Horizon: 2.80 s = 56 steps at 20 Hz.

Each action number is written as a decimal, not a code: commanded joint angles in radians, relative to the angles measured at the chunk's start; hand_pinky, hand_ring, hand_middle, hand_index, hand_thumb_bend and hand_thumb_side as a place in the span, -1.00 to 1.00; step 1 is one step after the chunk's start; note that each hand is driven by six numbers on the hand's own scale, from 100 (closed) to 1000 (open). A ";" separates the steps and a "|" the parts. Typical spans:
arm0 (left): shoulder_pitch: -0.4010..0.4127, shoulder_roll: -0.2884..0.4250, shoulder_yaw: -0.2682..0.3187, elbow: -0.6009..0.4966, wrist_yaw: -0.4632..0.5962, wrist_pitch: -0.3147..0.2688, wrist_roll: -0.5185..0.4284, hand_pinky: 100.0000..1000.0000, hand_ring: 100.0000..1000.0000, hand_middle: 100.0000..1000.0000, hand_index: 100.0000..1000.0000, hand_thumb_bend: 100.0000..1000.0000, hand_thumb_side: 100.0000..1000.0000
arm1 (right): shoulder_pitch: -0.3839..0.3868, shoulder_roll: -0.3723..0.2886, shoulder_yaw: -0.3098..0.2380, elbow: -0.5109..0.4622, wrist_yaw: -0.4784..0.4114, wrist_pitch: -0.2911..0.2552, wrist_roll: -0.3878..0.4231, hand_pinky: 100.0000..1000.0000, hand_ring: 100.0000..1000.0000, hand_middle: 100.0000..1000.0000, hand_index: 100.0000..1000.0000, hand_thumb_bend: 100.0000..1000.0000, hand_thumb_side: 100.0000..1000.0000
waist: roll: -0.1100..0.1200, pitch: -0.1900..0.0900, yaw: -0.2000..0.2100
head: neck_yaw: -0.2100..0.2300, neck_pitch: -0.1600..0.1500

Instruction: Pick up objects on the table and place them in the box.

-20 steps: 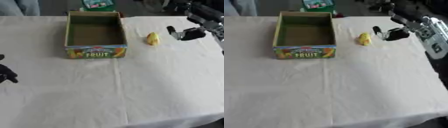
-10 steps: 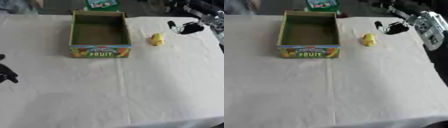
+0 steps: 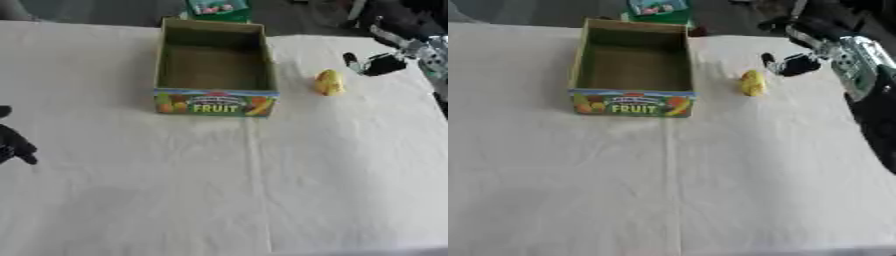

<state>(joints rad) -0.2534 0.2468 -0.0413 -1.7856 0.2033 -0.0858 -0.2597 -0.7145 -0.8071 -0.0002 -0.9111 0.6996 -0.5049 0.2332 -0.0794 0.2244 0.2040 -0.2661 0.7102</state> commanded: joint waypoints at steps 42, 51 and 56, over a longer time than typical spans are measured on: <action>-0.014 0.008 -0.006 -0.020 0.009 -0.001 -0.010 -0.21 -0.08 -0.18 0.59 -0.92 0.26 | -0.045 0.054 0.011 0.168 0.287 0.041 -0.081 0.71 0.71 0.65 0.74 -1.00 -0.21 | 0.017 0.010 0.015 | -0.028 0.003; -0.013 0.008 -0.006 -0.020 0.009 -0.001 -0.008 -0.21 -0.08 -0.18 0.59 -0.92 0.26 | -0.038 0.052 0.005 0.159 0.383 0.055 -0.191 0.47 0.34 -0.20 -0.06 -1.00 -0.26 | 0.019 0.010 0.006 | -0.029 0.006; -0.013 0.008 -0.006 -0.019 0.010 0.000 -0.008 -0.21 -0.08 -0.18 0.59 -0.93 0.26 | -0.033 0.051 0.002 0.148 0.402 0.079 -0.317 0.24 0.01 -0.62 -0.56 -1.00 -0.53 | 0.019 0.007 0.003 | -0.028 0.006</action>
<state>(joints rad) -0.2556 0.2464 -0.0470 -1.7860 0.2094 -0.0860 -0.2668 -0.7383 -0.7262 0.0120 -0.7479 1.0906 -0.4327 -0.0544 -0.0637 0.2473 0.2093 -0.2930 0.7121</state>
